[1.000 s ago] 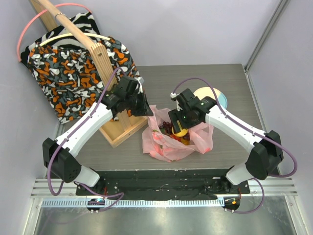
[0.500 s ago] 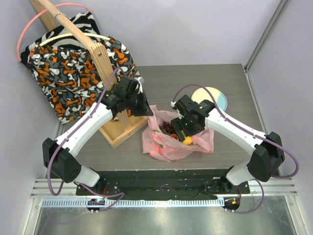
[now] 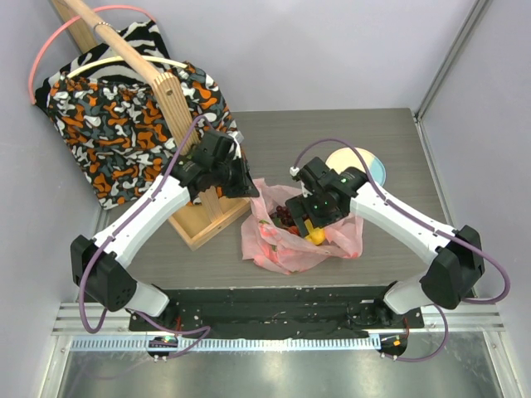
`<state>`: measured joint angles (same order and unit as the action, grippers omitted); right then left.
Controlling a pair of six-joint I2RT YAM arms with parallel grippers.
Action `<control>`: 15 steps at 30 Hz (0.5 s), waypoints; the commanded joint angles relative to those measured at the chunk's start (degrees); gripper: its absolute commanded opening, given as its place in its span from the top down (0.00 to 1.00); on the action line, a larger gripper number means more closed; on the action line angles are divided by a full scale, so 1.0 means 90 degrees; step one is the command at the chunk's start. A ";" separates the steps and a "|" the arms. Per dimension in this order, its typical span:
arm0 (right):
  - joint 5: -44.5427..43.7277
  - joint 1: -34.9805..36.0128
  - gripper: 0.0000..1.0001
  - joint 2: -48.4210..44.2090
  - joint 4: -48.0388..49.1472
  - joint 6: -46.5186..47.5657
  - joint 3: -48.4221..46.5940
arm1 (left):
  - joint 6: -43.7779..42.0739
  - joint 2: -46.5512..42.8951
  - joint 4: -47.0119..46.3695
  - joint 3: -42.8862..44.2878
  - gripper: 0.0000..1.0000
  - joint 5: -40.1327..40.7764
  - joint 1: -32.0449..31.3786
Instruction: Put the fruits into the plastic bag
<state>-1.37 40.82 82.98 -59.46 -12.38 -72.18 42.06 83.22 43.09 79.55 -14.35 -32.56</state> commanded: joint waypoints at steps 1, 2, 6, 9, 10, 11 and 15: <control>0.0308 0.0055 0.03 -0.0284 0.0230 -0.0040 -0.0407 | 0.0160 -0.0282 -0.0208 -0.0001 1.00 0.0051 0.0063; 0.0337 0.0055 0.03 -0.0342 0.0269 -0.0040 -0.0446 | 0.0160 -0.0282 -0.0208 -0.0001 1.00 0.0051 0.0072; 0.0561 0.0045 0.04 -0.0440 0.0415 -0.0069 -0.0710 | 0.0160 -0.0272 -0.0208 -0.0010 1.00 0.0042 0.0072; 0.0650 0.0045 0.06 -0.0548 0.0484 -0.0108 -0.0934 | 0.0160 -0.0253 -0.0208 -0.0011 1.00 0.0051 0.0072; 0.0650 0.0045 0.06 -0.0567 0.0484 -0.0157 -0.1041 | 0.0160 -0.0253 -0.0208 -0.0011 1.00 0.0042 0.0072; 0.0601 0.0054 0.07 -0.0597 0.0474 -0.0196 -0.1100 | 0.0160 -0.0243 -0.0208 0.0009 1.00 0.0051 0.0063; 0.0181 0.0055 0.13 -0.0724 -0.0002 -0.0498 -0.1335 | 0.0170 -0.0233 -0.0218 0.0048 1.00 0.0061 0.0063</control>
<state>2.68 40.95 79.24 -57.06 -13.85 -80.51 42.09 83.20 43.07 79.55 -14.35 -32.56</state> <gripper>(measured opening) 0.896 0.017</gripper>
